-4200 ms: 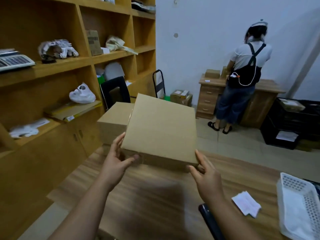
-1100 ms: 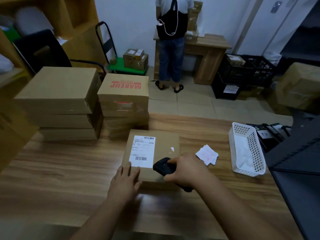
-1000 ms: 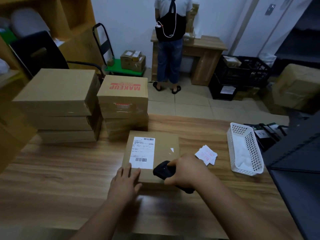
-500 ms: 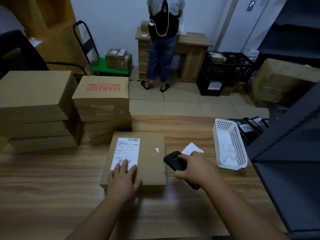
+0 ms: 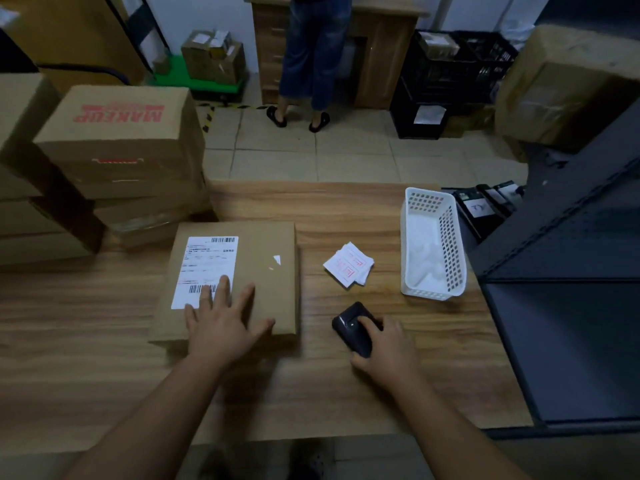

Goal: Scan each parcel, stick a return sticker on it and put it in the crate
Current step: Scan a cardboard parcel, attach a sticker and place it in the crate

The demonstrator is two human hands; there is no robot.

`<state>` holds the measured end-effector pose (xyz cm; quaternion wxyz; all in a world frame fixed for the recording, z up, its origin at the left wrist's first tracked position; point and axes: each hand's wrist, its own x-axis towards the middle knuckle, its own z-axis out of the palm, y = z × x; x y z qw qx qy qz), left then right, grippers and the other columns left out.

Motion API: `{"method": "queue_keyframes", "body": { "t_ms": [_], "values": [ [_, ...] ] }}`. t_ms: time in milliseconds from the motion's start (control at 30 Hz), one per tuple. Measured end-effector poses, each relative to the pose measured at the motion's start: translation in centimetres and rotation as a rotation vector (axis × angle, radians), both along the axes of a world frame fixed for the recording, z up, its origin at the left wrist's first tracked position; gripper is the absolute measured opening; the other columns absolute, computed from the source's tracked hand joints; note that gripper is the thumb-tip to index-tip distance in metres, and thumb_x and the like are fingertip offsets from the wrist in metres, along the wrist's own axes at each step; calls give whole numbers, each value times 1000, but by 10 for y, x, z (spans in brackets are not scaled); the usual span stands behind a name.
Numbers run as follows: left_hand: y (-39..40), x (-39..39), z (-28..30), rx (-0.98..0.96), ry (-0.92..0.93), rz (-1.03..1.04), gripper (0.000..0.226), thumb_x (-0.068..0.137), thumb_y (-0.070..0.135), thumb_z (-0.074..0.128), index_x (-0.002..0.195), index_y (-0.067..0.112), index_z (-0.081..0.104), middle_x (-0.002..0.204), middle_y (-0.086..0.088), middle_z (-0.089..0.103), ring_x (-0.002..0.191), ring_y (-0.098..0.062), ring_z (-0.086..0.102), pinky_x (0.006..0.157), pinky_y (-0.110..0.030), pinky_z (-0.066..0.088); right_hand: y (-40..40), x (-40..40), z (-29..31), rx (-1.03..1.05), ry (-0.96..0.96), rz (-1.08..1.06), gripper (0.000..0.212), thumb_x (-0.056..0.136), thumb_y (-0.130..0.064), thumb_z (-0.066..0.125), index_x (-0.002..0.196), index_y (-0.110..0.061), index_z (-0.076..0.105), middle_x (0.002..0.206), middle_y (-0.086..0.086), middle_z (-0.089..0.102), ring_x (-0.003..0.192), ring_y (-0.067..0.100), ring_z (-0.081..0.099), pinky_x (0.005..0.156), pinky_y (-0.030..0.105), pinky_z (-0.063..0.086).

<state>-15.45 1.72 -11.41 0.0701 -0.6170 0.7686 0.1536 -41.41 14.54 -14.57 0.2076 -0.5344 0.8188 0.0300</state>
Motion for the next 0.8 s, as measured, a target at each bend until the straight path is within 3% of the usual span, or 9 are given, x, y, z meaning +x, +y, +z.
{"method": "queue_keyframes", "body": {
  "t_ms": [167, 267, 400, 533, 733, 800],
  "values": [
    [3, -3, -2, -2, 1, 25, 80, 79, 80, 40, 149, 50, 15, 163, 2, -3, 149, -29, -5, 118, -55, 5, 1, -10, -8, 18, 9, 29, 76, 73, -62, 56, 141, -37, 31, 134, -1, 40, 125, 21, 38, 99, 39, 39],
    [2, -7, 0, 7, 7, 23, 80, 79, 81, 41, 149, 50, 16, 163, 2, -4, 149, -28, -5, 118, -54, 4, -24, -12, -2, -134, -50, -16, 65, 78, -66, 51, 135, -36, 41, 128, -3, 44, 122, 19, 40, 97, 38, 40],
    [-2, -12, 1, -7, 9, -2, 81, 77, 83, 40, 148, 51, 17, 163, 3, -3, 149, -26, -4, 119, -53, 4, -79, -13, 5, -213, -23, -30, 56, 91, -58, 48, 138, -28, 46, 137, -1, 44, 125, 22, 41, 96, 39, 40],
    [-5, -12, 0, -10, 14, -3, 82, 75, 85, 40, 147, 52, 18, 163, 3, -1, 149, -26, -3, 118, -52, 6, -114, -20, -8, -189, 22, 38, 57, 91, -55, 53, 138, -22, 49, 140, 2, 43, 128, 24, 39, 94, 39, 42],
    [0, -9, -4, -21, 28, 8, 83, 75, 84, 41, 147, 52, 17, 163, 5, -1, 149, -24, -3, 118, -51, 6, -114, -32, -30, -174, 120, 140, 41, 92, -48, 53, 124, -23, 56, 135, -1, 47, 123, 25, 41, 89, 38, 40],
    [1, -9, -5, -13, 13, 7, 84, 73, 87, 37, 147, 53, 15, 163, 5, -2, 149, -24, -4, 118, -51, 6, -112, -34, -30, -248, 69, 85, 38, 92, -45, 56, 121, -21, 60, 134, 1, 50, 122, 26, 43, 91, 38, 40]
  ]
}}
